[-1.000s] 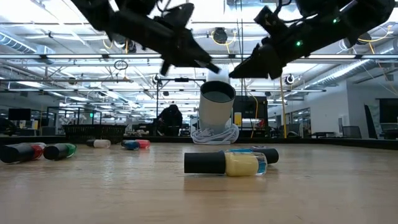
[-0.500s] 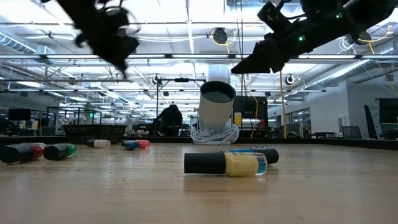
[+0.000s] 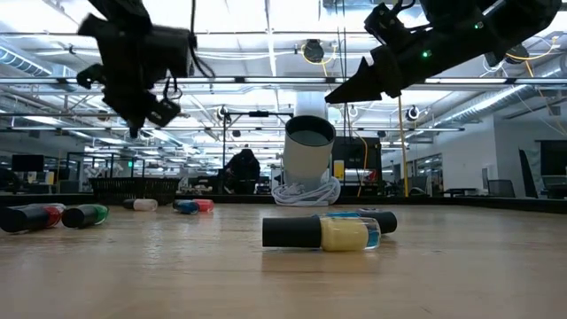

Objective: Pick & Place Nail Polish
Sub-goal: Put the steel blue nail polish bottle into the black basket

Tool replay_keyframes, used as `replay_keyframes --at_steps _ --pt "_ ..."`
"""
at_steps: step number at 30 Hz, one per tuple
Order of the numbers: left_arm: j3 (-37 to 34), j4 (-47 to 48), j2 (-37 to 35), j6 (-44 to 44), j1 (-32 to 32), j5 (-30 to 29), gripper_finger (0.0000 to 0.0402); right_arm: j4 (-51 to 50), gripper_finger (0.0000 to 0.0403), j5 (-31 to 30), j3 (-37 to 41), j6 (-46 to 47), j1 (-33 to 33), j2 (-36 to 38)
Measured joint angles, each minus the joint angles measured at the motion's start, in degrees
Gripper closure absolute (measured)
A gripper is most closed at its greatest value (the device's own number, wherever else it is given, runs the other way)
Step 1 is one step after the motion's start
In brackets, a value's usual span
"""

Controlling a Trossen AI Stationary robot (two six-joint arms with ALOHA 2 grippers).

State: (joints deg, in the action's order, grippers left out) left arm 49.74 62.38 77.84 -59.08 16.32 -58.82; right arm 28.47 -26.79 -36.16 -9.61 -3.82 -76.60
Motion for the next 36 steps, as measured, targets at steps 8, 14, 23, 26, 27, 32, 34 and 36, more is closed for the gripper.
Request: replay_keyframes --at_steps 8,14,23,26,27,32,34,36 --pt "0.0 -3.9 11.3 5.5 7.4 5.9 0.0349 0.0 0.0173 0.0 0.0 -0.2 0.0 0.0" --pt "0.0 -7.6 17.0 7.8 10.8 8.3 0.0335 0.0 0.0175 0.0 0.0 -0.2 0.0 0.0" --pt "0.1 -8.1 16.9 7.9 12.5 8.3 0.027 -0.6 0.0175 0.0 0.0 -0.3 0.0 0.0" --pt "0.1 -7.8 17.0 7.9 12.8 8.4 0.023 -0.9 0.0175 0.0 0.0 -0.3 0.0 0.0" --pt "0.1 -7.7 16.9 7.9 13.0 8.4 0.0216 -0.9 0.0175 0.0 0.0 -0.3 0.0 0.0" --pt "0.1 -7.6 16.9 7.9 14.0 8.3 0.0152 -1.0 0.0176 0.0 0.0 -0.3 0.0 0.0" --pt "0.1 -7.6 16.9 7.9 14.2 8.4 0.0133 -1.1 0.0176 0.0 0.0 -0.3 0.0 0.0" --pt "0.1 -7.5 16.9 8.2 14.4 8.3 0.0117 -1.2 0.0176 0.0 0.0 -0.3 0.0 0.0"
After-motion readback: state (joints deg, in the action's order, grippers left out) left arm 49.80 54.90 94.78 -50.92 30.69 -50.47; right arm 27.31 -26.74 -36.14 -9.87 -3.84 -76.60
